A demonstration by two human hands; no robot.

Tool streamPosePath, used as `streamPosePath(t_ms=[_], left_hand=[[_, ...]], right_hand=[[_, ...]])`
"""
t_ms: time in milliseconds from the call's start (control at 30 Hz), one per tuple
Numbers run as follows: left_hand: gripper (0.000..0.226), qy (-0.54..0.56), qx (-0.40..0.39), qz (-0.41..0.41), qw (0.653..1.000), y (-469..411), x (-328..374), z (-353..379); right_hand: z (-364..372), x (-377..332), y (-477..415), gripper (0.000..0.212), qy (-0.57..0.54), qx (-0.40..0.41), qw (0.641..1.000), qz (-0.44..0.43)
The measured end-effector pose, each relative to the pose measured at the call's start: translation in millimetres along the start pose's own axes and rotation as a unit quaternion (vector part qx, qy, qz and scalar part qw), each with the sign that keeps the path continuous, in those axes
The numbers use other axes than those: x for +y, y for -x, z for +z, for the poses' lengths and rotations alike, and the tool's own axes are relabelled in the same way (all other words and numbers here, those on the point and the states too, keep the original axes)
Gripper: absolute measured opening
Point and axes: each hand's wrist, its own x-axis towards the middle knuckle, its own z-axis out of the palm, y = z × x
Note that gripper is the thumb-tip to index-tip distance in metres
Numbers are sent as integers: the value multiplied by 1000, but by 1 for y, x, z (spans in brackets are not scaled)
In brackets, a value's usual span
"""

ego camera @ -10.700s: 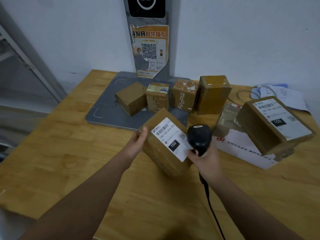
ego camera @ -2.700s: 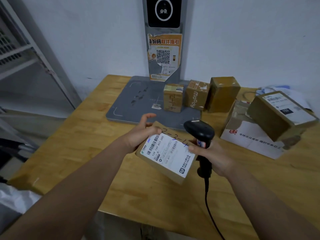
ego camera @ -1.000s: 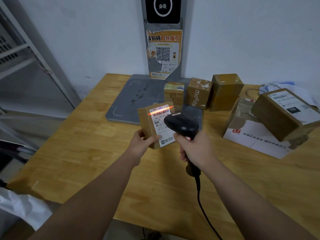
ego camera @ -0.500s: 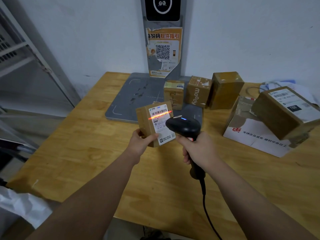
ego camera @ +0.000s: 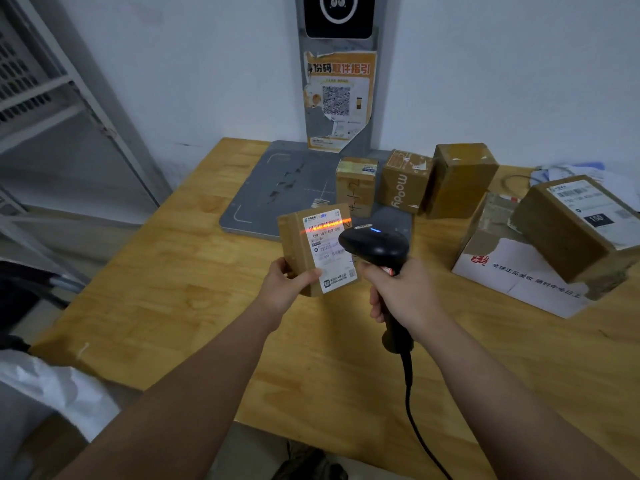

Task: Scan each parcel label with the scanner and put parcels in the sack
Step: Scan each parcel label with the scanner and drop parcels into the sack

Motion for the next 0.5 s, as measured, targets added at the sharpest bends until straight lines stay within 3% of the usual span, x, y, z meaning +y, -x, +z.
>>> streamPosePath(t_ms=[167,400,500], left_hand=[[69,11,23,14,1000,51,-14,-12],[63,45,90,28,995,124,-56,-74],[77,52,145,45,987,151,-80,-119]], right_hand=[[17,2,21,34,5,-43,999,4],[82,10,68,26,18,-153,988,-5],[126,15,86,17,-18,-162,986,-19]])
